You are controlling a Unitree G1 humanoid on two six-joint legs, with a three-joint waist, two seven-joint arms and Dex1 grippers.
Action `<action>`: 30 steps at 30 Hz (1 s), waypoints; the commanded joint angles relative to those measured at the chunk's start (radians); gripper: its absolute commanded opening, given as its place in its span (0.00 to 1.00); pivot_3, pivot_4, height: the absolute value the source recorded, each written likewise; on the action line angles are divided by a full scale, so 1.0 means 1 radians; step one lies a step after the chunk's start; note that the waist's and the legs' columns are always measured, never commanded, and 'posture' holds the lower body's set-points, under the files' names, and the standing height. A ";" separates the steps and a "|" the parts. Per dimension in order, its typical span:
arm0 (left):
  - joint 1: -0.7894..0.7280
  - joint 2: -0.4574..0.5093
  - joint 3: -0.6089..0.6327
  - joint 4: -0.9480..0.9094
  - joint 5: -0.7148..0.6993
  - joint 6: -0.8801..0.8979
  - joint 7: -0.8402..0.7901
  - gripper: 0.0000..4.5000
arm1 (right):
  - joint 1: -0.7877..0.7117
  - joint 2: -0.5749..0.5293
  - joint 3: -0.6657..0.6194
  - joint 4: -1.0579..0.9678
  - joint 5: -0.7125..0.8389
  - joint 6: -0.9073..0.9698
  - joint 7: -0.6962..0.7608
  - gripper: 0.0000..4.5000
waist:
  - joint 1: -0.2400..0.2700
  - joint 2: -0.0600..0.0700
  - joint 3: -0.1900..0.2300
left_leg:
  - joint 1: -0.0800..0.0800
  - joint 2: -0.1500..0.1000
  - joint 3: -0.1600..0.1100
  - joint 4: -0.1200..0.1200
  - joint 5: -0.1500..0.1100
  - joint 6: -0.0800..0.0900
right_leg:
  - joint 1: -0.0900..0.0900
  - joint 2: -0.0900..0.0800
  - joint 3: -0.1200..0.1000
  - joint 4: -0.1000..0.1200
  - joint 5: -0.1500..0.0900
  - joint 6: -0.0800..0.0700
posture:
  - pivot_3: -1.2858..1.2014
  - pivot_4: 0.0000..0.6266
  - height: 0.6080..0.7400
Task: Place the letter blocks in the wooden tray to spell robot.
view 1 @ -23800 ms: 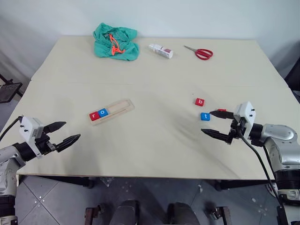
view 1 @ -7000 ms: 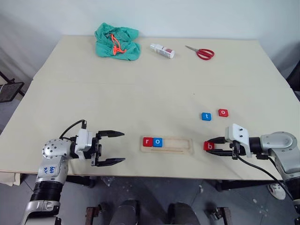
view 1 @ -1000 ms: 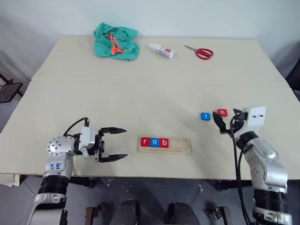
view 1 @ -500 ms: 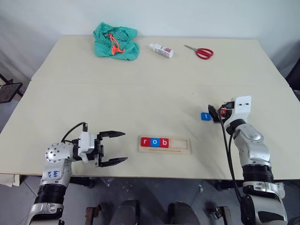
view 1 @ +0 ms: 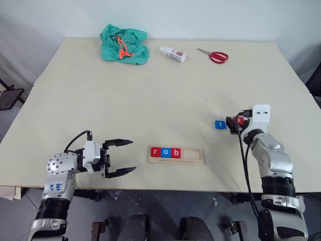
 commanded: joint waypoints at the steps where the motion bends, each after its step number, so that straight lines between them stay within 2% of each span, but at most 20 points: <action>1: -0.002 0.006 0.010 -0.020 -0.017 -0.008 0.005 1.00 | 0.003 -0.010 -0.027 -0.033 0.011 0.002 -0.018 1.00 | -0.001 0.000 0.000 | 0.000 0.000 0.000 0.000 0.000 0.000 | 0.000 0.000 0.000 0.000 0.000 0.000 | 0.52 0.24 1.00; 6: -0.004 0.008 0.010 -0.018 -0.016 -0.007 0.008 1.00 | 0.006 -0.007 -0.016 -0.022 0.008 0.022 -0.021 1.00 | -0.001 0.000 0.000 | 0.000 0.000 0.000 0.000 0.000 0.000 | 0.000 0.000 0.000 0.000 0.000 0.000 | 0.52 0.24 1.00; 7: -0.004 0.008 0.011 -0.018 -0.016 -0.007 0.009 1.00 | 0.008 -0.006 -0.014 -0.024 0.007 0.026 -0.022 0.96 | -0.001 0.000 0.000 | 0.000 0.000 0.000 0.000 0.000 0.000 | 0.000 0.000 0.000 0.000 0.000 0.000 | 0.52 0.24 1.00; 10: -0.004 0.008 0.011 -0.018 -0.015 -0.008 0.011 1.00 | 0.013 -0.002 -0.009 -0.033 0.003 0.032 -0.026 0.80 | 0.001 0.000 0.000 | 0.000 0.000 0.000 0.000 0.000 0.000 | 0.000 0.000 0.000 0.000 0.000 0.000 | 0.52 0.24 1.00; 16: -0.013 0.007 0.007 -0.007 -0.014 -0.011 0.004 1.00 | 0.035 0.001 0.004 -0.077 0.001 0.041 -0.023 0.33 | 0.002 0.000 0.000 | 0.000 0.000 0.000 0.000 0.000 0.000 | 0.000 0.000 0.000 0.000 0.000 0.000 | 0.52 0.24 1.00; 20: -0.030 0.005 0.000 0.011 -0.015 -0.012 -0.014 1.00 | 0.067 0.012 -0.012 -0.179 0.025 0.079 -0.030 0.32 | 0.003 0.000 0.000 | 0.000 0.000 0.000 0.000 0.000 0.000 | 0.000 0.000 0.000 0.000 0.000 0.000 | 0.52 0.24 1.00; 26: -0.084 -0.002 -0.016 0.071 -0.012 -0.019 -0.057 1.00 | 0.296 0.074 -0.019 -0.651 0.128 0.262 -0.053 0.32 | 0.006 0.000 0.000 | -0.001 0.000 -0.001 -0.001 0.000 0.000 | -0.001 0.000 0.000 0.000 0.000 0.000 | 0.52 0.24 1.00; 30: -0.119 -0.007 -0.024 0.113 -0.008 -0.026 -0.086 1.00 | 0.447 0.126 -0.008 -0.896 0.180 0.394 -0.098 0.32 | 0.006 0.000 0.000 | -0.001 0.000 0.000 0.000 0.000 0.000 | 0.000 0.000 0.000 0.000 0.000 0.000 | 0.52 0.24 1.00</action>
